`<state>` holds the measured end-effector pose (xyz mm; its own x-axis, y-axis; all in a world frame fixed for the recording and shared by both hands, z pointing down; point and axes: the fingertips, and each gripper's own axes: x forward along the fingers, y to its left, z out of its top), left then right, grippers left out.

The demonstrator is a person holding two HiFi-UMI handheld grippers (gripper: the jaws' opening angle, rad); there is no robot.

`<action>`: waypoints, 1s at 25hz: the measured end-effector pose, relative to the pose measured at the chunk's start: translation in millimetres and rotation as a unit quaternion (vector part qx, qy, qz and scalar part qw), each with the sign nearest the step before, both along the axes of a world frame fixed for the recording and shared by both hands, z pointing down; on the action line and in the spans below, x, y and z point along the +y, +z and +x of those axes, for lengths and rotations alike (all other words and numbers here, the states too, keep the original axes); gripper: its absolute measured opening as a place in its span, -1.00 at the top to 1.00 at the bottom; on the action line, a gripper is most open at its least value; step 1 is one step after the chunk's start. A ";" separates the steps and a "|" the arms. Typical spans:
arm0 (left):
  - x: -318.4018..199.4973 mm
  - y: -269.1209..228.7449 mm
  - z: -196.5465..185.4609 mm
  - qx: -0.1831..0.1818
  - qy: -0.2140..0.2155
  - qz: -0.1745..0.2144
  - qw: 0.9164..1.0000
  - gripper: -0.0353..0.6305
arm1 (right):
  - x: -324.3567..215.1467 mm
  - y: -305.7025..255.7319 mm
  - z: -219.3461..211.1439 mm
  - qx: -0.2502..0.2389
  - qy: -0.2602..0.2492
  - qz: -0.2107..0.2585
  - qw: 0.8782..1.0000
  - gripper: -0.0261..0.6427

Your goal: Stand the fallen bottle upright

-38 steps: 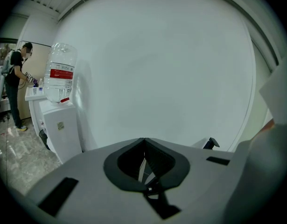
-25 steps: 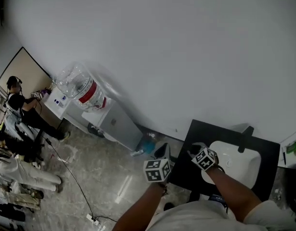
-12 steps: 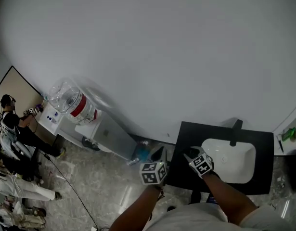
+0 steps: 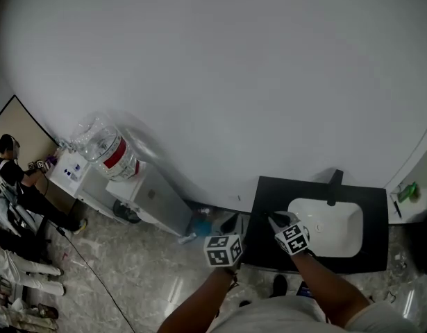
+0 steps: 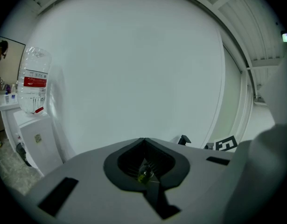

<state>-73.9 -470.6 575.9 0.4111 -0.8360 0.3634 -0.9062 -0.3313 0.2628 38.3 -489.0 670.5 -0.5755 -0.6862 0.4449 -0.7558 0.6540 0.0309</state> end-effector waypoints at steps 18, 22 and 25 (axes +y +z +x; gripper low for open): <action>70.5 -117.5 20.6 0.010 0.054 0.124 0.991 0.87 | 89.8 -198.2 -37.6 -0.104 0.077 0.100 0.987 0.92; 80.8 -122.1 23.0 0.013 0.052 0.123 0.991 0.87 | 103.2 -214.3 -34.4 -0.100 0.084 0.112 0.985 0.92; 86.4 -124.6 24.0 0.012 0.054 0.124 0.991 0.87 | 111.0 -220.2 -34.7 -0.096 0.085 0.120 0.984 0.92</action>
<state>-49.9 -384.2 451.3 0.5088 -0.8493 0.1406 -0.8564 -0.4829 0.1827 3.5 -378.0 450.3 -0.5005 -0.8523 0.1520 -0.8611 0.5083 0.0146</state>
